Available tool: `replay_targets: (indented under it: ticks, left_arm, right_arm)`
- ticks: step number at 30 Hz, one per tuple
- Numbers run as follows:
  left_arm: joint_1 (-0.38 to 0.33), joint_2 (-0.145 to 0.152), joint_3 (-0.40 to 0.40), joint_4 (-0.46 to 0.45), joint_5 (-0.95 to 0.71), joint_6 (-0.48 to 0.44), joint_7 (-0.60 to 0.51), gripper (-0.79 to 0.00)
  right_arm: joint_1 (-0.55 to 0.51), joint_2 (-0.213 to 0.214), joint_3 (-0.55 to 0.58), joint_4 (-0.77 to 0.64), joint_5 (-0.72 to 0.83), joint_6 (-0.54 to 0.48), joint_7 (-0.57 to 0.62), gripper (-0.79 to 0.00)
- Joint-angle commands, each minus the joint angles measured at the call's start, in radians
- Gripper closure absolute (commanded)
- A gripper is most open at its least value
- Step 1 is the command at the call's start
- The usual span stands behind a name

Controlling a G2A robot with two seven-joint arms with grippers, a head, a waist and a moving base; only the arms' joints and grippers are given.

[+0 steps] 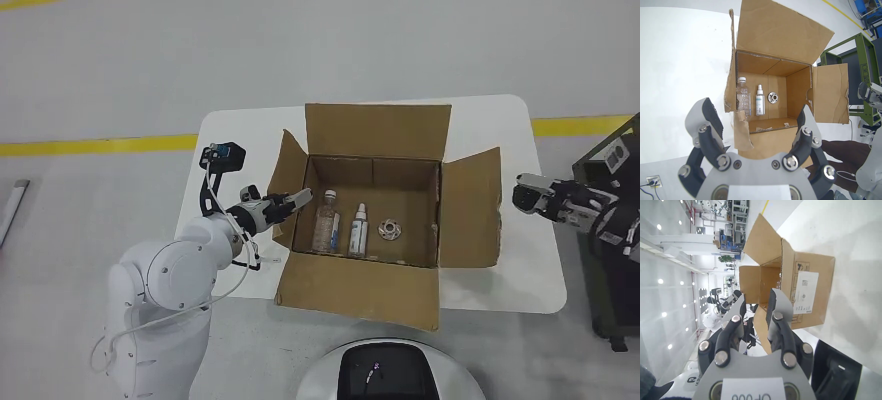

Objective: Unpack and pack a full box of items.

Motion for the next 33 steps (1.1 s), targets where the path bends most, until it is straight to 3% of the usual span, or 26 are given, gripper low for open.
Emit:
replay_targets:
  ticks: [1,4,15,22,26,28,33]
  left_arm:
    - [0.000,0.000,0.000,0.000,0.000,0.000,0.000,-0.785]
    - [0.000,0.000,0.000,0.000,0.000,0.000,0.000,-0.785]
    - [0.000,0.000,0.000,0.000,0.000,0.000,0.000,-0.785]
    - [0.000,0.000,0.000,0.000,0.000,0.000,0.000,-0.785]
    - [0.000,0.000,0.000,0.000,0.000,0.000,0.000,-0.785]
    - [0.000,0.000,0.000,0.000,0.000,0.000,0.000,-0.785]
    - [0.000,0.000,0.000,0.000,0.000,0.000,0.000,-0.785]
  right_arm:
    - [0.005,0.004,-0.023,0.005,-0.013,0.000,-0.007,-0.329]
    - [0.011,0.011,-0.047,0.002,-0.058,0.009,-0.012,-0.376]
    - [-0.004,0.041,0.012,0.027,-0.104,0.020,0.004,-0.363]
    - [0.014,0.049,-0.073,0.021,-0.101,0.013,0.002,-0.348]
    - [0.042,0.058,-0.130,0.035,-0.147,0.026,0.011,-0.219]
    - [0.057,0.061,-0.148,0.050,-0.160,0.036,0.012,0.000]
    - [0.058,0.071,-0.136,0.070,-0.164,0.036,0.006,0.000]
